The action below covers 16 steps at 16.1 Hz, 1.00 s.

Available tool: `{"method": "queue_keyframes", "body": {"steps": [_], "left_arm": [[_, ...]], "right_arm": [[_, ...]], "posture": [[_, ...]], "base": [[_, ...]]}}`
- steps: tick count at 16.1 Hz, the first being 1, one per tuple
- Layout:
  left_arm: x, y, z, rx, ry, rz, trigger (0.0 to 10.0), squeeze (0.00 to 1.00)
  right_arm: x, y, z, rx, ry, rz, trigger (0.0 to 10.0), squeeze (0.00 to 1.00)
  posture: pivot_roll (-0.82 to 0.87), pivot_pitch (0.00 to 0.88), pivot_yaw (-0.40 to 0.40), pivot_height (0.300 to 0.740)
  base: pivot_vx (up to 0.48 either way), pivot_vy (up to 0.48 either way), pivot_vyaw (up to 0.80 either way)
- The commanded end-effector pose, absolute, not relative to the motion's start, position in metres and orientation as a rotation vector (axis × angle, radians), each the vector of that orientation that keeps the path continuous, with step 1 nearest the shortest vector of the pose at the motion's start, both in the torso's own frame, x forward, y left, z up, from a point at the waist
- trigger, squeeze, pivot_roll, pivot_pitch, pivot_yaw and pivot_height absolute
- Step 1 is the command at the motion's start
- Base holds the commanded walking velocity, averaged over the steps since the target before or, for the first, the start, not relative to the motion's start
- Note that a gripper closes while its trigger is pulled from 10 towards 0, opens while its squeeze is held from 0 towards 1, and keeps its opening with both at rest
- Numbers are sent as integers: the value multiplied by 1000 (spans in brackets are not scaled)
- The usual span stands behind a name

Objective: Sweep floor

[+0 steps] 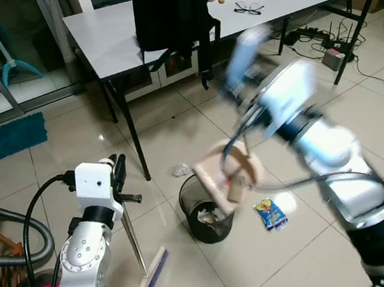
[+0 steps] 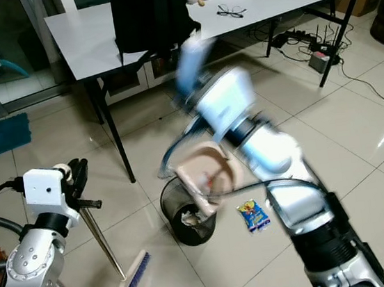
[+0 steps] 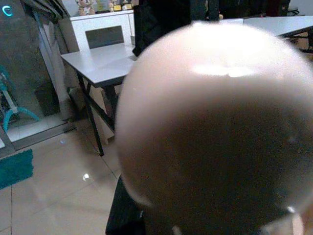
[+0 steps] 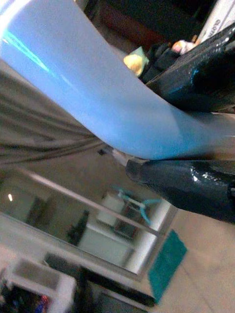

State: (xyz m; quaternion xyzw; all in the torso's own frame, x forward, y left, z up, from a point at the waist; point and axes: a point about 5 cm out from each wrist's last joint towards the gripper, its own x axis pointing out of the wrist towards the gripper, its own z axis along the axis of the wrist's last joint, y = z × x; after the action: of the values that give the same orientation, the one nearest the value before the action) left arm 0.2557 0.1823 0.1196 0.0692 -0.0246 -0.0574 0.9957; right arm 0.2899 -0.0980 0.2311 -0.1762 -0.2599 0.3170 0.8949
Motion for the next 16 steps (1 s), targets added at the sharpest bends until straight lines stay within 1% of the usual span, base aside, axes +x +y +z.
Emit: {"method": "queue_keyframes", "body": {"steps": [1,3,6,16], "left_arm": [[256,181,124,149,-64,-125,10000,0],[257,180,124,147,-64,-125,10000,0],[257,179,123,145,-62,-129,10000,0],[258,177,121,145,-59,-133,10000,0]], "right_arm": [[284,-97,242,-404,-623,670,10000,0],[279,-89,239,-400,-642,713,10000,0],[276,-83,239,-389,-661,732,10000,0],[278,-81,243,-436,-697,747,10000,0]], "posture": [[28,22,21,740],[25,22,19,740],[24,22,19,740],[23,11,10,740]], "base": [[0,0,0],[0,0,0],[0,0,0],[0,0,0]]}}
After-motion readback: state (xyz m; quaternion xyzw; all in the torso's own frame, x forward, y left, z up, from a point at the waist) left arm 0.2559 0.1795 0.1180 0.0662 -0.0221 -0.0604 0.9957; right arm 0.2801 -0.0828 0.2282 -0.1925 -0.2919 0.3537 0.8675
